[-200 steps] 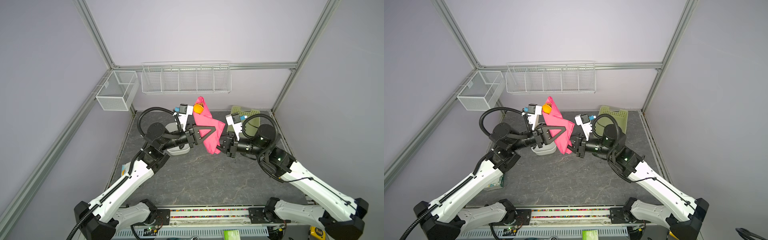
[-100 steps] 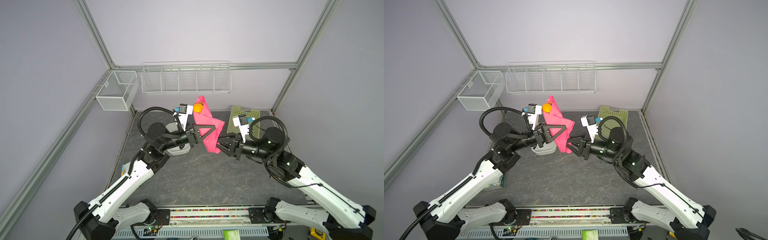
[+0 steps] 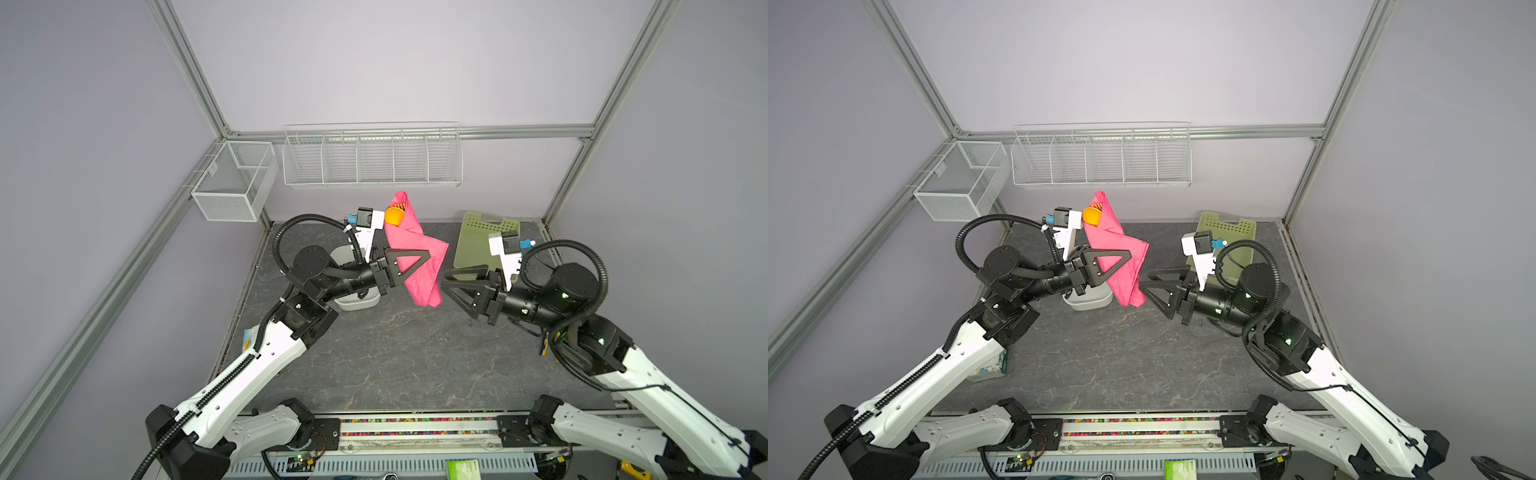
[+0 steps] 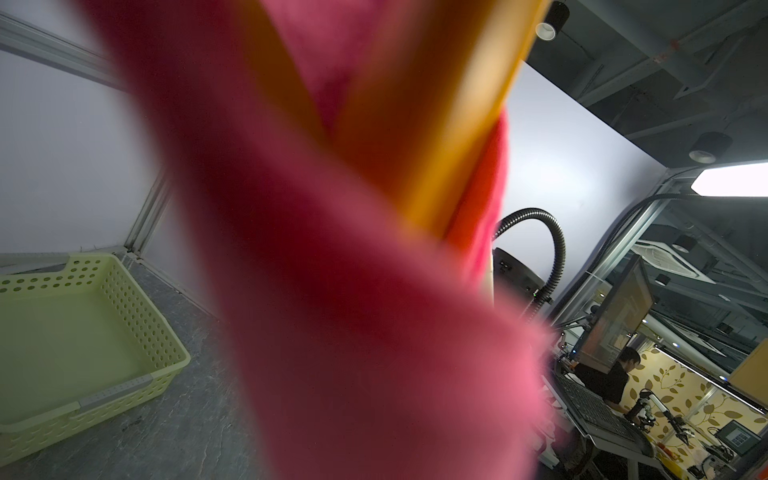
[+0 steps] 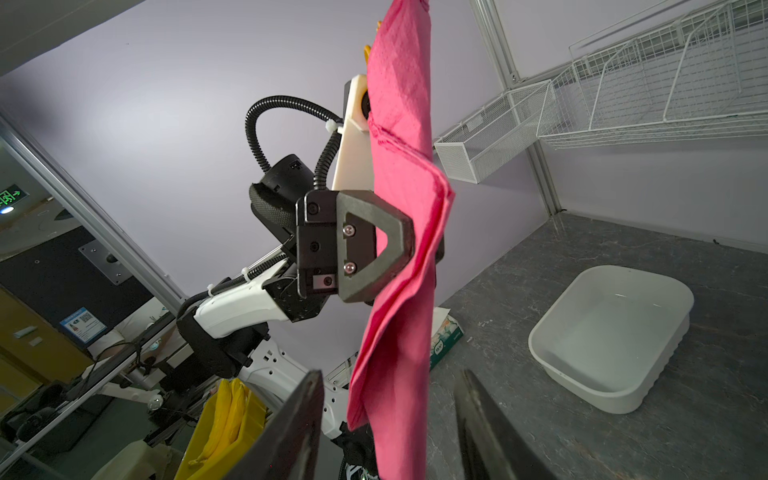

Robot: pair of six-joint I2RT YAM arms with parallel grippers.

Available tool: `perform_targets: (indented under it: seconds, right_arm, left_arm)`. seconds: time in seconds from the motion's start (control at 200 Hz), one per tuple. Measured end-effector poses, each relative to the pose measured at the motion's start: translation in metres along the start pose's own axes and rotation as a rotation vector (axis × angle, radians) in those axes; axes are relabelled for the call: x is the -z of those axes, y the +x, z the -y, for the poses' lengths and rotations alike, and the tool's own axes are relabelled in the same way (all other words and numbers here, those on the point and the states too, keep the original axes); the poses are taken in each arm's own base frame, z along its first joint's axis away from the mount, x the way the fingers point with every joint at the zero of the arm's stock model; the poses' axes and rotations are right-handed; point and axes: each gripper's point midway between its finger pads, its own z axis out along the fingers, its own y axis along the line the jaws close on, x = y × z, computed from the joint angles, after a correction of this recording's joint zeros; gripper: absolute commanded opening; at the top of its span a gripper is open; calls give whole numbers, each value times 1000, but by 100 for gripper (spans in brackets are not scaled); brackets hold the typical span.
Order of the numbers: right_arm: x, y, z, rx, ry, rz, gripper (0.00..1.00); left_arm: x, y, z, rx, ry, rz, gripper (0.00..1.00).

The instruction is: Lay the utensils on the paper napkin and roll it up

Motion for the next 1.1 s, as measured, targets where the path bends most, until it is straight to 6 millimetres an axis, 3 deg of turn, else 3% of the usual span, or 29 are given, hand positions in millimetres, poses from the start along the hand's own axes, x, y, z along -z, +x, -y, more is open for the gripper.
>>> perform_targets:
  seconds: [0.235, 0.77, 1.1]
  right_arm:
    - [-25, -1, 11, -12, 5, -28, 45]
    - [-21, -29, 9, 16, 51, 61, 34]
    - [-19, -38, 14, 25, 90, 96, 8]
  left_arm:
    - [0, 0, 0, 0, 0, 0, 5]
    - [0, 1, 1, 1, 5, -6, 5]
    - [-1, 3, 3, 2, 13, -11, 6]
